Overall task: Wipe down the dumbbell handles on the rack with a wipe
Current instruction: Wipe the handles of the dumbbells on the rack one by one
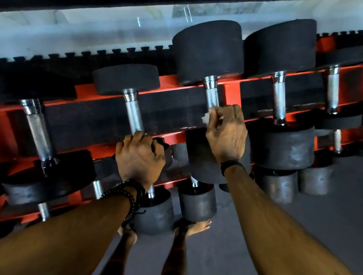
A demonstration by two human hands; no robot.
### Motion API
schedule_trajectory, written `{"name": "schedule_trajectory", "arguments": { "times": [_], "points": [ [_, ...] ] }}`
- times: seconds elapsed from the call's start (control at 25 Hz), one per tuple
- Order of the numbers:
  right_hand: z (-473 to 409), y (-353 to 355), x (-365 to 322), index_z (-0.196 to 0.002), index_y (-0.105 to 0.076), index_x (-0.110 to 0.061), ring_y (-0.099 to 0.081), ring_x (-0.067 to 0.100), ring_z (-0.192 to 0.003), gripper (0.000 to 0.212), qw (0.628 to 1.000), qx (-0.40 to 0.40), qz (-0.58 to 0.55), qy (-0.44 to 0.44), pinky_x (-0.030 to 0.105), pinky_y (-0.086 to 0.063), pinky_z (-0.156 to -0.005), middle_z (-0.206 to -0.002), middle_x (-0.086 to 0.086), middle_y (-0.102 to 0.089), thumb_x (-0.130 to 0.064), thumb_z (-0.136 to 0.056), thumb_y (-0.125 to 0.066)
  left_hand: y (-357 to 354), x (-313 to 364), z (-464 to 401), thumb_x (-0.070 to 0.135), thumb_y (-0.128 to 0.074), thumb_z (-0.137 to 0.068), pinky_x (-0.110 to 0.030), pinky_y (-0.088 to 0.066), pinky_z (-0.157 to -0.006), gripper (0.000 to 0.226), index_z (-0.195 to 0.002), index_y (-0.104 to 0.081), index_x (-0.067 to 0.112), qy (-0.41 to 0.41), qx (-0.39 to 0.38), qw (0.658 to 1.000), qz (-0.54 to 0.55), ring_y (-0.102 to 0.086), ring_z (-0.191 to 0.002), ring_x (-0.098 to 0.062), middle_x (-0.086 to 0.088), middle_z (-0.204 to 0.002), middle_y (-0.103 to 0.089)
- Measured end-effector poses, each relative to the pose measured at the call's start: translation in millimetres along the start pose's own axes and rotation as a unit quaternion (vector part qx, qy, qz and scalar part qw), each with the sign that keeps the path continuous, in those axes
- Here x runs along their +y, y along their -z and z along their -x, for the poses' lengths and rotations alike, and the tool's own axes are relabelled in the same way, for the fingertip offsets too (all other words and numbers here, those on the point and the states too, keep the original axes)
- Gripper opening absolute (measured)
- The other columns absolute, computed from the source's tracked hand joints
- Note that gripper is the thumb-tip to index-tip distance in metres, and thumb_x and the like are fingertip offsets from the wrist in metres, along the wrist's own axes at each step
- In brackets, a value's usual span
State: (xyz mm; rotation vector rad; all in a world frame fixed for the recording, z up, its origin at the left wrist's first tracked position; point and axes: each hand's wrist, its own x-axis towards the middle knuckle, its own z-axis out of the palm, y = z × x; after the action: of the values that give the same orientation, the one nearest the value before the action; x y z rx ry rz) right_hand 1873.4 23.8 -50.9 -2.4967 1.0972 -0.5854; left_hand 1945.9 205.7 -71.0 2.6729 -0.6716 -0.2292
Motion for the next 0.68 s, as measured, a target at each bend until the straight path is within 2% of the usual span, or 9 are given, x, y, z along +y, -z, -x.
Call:
{"name": "schedule_trajectory", "arguments": {
  "times": [0.08, 0.2, 0.32, 0.44, 0.56, 0.68],
  "points": [
    [1, 0, 1, -0.099, -0.058, -0.006, -0.060, 0.026, -0.079, 0.011, 1.000, -0.013, -0.025, -0.009, 0.028, -0.045, -0.061, -0.098, 0.010, -0.058, -0.013, -0.091, -0.060, -1, 0, 0, 0.018, -0.055, -0.079, -0.039, -0.045, -0.071, 0.021, -0.066, -0.066, 0.006, -0.004, 0.003, 1.000, 0.002, -0.060, -0.074, -0.031, -0.007, -0.079, -0.066],
    [1, 1, 0, -0.107, -0.055, -0.002, -0.059, 0.027, -0.088, 0.028, 0.999, -0.036, -0.026, -0.002, 0.023, -0.042, -0.067, -0.105, 0.014, -0.054, 0.005, -0.081, -0.059, -2, 0, 0, 0.019, -0.054, -0.080, -0.039, -0.045, -0.071, 0.022, -0.068, -0.067, 0.006, -0.006, 0.000, 1.000, -0.006, -0.060, -0.074, -0.030, -0.008, -0.081, -0.065],
    [0, 0, 1, -0.107, -0.056, -0.002, -0.054, 0.024, -0.091, 0.036, 0.999, -0.033, -0.014, 0.009, 0.025, -0.048, -0.069, -0.109, 0.015, -0.049, 0.013, -0.074, -0.053, -2, -2, 0, 0.021, -0.052, -0.082, -0.041, -0.047, -0.071, 0.025, -0.069, -0.067, 0.007, 0.003, -0.014, 1.000, 0.000, -0.059, -0.076, -0.031, -0.008, -0.082, -0.065],
    [-1, 1, 1, -0.112, -0.057, 0.000, -0.055, 0.023, -0.100, 0.042, 0.999, -0.043, -0.010, 0.009, 0.018, -0.044, -0.067, -0.126, 0.017, -0.045, 0.016, -0.074, -0.051, 2, -1, -2, 0.026, -0.052, -0.082, -0.042, -0.048, -0.074, 0.024, -0.068, -0.065, 0.010, 0.019, -0.052, 0.998, 0.023, -0.059, -0.078, -0.029, -0.006, -0.081, -0.064],
    [-2, 3, -4, -0.107, -0.062, 0.000, -0.060, 0.033, -0.099, 0.033, 0.999, -0.049, -0.003, -0.006, 0.027, -0.049, -0.062, -0.134, 0.019, -0.045, 0.012, -0.079, -0.051, 23, -9, -5, 0.035, -0.051, -0.081, -0.038, -0.047, -0.075, 0.028, -0.070, -0.066, 0.015, 0.013, -0.090, 0.993, 0.074, -0.061, -0.079, -0.031, -0.006, -0.080, -0.064],
    [-2, 4, -7, -0.099, -0.064, -0.002, -0.060, 0.039, -0.092, 0.025, 0.997, -0.069, 0.017, -0.032, 0.040, -0.052, -0.068, -0.130, 0.018, -0.049, 0.004, -0.080, -0.049, 58, -52, -2, 0.031, -0.051, -0.079, -0.039, -0.042, -0.074, 0.019, -0.073, -0.064, 0.018, -0.028, -0.063, 0.998, 0.001, -0.058, -0.080, -0.032, -0.007, -0.080, -0.061]
  ]
}}
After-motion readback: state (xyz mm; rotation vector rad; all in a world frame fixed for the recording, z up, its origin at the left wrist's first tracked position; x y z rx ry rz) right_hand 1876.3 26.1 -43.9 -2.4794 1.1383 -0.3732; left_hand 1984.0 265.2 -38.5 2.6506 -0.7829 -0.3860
